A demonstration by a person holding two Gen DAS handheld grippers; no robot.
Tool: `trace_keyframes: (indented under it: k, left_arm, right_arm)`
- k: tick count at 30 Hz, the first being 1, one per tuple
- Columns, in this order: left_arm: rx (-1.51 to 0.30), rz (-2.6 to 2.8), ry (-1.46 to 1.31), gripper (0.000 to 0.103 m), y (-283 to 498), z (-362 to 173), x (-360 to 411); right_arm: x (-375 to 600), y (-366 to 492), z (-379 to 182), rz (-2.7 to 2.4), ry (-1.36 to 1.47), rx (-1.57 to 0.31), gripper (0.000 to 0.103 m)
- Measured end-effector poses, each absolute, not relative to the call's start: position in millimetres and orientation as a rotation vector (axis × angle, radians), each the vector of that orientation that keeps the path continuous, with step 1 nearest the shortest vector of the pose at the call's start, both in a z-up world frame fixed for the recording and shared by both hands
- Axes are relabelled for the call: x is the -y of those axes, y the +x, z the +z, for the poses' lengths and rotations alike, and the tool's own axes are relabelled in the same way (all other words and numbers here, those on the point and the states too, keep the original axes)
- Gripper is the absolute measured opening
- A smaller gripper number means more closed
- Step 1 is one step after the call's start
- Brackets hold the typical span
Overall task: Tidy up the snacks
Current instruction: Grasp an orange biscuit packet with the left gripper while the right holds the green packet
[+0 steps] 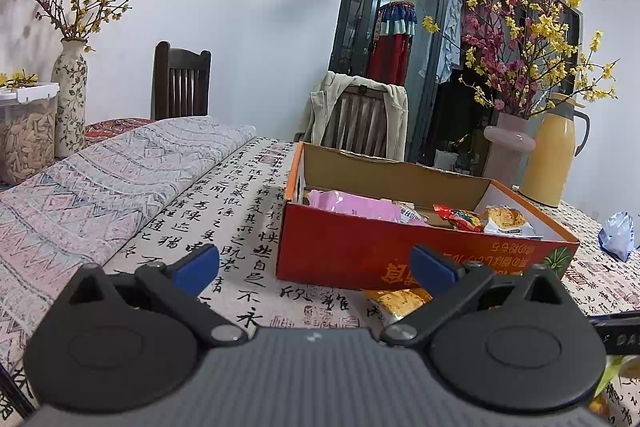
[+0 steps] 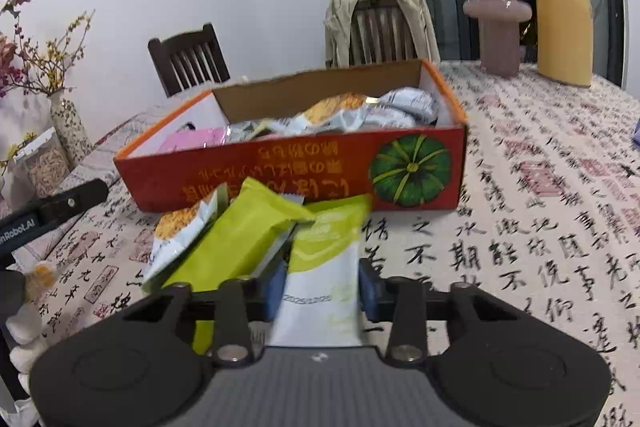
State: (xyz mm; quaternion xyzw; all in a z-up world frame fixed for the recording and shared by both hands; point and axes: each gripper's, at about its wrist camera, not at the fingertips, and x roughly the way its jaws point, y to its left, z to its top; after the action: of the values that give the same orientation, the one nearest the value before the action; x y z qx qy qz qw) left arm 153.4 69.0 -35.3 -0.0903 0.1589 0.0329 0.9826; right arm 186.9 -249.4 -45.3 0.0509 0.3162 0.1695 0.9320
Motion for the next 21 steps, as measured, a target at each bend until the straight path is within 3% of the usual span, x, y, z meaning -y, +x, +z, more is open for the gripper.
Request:
trace_keyframes:
  k: [7,21]
  left_arm:
    - [-0.323,0.068,-0.182,0.103,154,-35,-70]
    - [-0.348,0.082,-0.172,0.103,158,-36,-68]
  right_arm:
    - [289,167,-42,0.294,0.156,-0.551,0.036]
    - [321,183,-63,0.243,0.209,-0.53,0.036]
